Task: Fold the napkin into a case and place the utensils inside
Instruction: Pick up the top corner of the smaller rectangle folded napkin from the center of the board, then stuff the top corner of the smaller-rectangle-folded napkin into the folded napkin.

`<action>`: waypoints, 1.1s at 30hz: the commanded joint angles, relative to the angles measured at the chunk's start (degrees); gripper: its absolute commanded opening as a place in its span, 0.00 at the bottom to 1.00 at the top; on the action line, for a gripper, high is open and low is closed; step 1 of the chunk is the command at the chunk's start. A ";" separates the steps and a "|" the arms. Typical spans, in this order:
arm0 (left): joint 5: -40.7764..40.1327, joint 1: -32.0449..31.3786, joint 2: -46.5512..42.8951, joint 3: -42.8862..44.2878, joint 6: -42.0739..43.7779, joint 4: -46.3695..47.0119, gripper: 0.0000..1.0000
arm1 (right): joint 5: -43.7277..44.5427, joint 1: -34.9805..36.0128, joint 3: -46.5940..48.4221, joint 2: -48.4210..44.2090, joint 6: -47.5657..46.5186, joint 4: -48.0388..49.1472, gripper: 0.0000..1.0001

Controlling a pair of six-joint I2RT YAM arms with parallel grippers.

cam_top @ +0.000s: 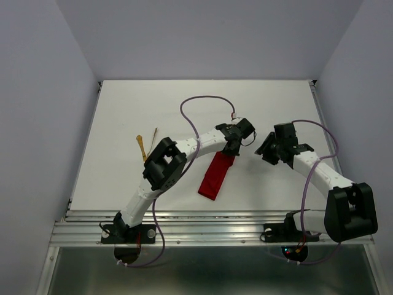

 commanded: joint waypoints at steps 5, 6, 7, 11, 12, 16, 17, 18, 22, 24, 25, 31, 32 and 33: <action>2.86 -0.32 -3.31 0.17 1.68 1.52 0.00 | -4.85 -0.39 5.22 0.99 -12.33 -2.51 0.53; 4.25 -0.15 -4.19 -0.71 1.77 3.18 0.00 | -6.08 -0.39 5.57 2.04 -13.40 -2.95 0.54; 5.05 0.03 -6.12 -2.89 1.85 4.15 0.00 | -6.79 -0.39 5.84 2.48 -14.46 -3.48 0.53; 10.23 1.61 -12.01 -10.37 0.20 10.99 0.00 | -7.06 2.58 6.10 4.15 -16.40 -3.92 0.54; 10.59 1.78 -14.29 -12.91 -0.08 11.97 0.00 | -6.97 3.20 6.19 4.42 -16.40 -3.92 0.54; 12.79 2.31 -18.34 -18.01 -2.09 16.37 0.00 | -4.25 7.51 6.54 5.30 -16.05 -3.13 0.54; 13.05 2.31 -18.96 -19.08 -2.45 17.33 0.00 | -3.63 8.47 6.72 5.56 -16.14 -2.96 0.53; 13.06 2.57 -19.32 -19.78 -2.71 18.56 0.00 | -2.24 10.40 6.98 5.74 -16.40 -3.04 0.52; 16.66 3.19 -20.55 -22.42 -3.77 20.51 0.00 | 0.41 13.84 8.47 6.96 -17.54 -3.48 0.43; 17.19 3.28 -20.72 -22.86 -3.95 21.03 0.00 | 0.85 15.24 8.56 7.23 -18.16 -3.05 0.41; 17.28 3.37 -20.81 -23.04 -4.12 21.21 0.00 | 1.03 16.64 8.65 7.41 -18.33 -2.96 0.40; 17.89 3.46 -20.29 -22.60 -4.30 21.21 0.00 | 4.10 19.21 8.65 9.69 -18.60 -3.13 0.40; 17.89 3.46 -20.11 -22.60 -4.30 21.21 0.00 | 4.28 19.82 8.65 9.95 -18.51 -2.96 0.40; 17.98 3.46 -19.94 -22.69 -4.38 21.21 0.00 | 4.54 19.82 8.56 10.22 -18.51 -2.70 0.40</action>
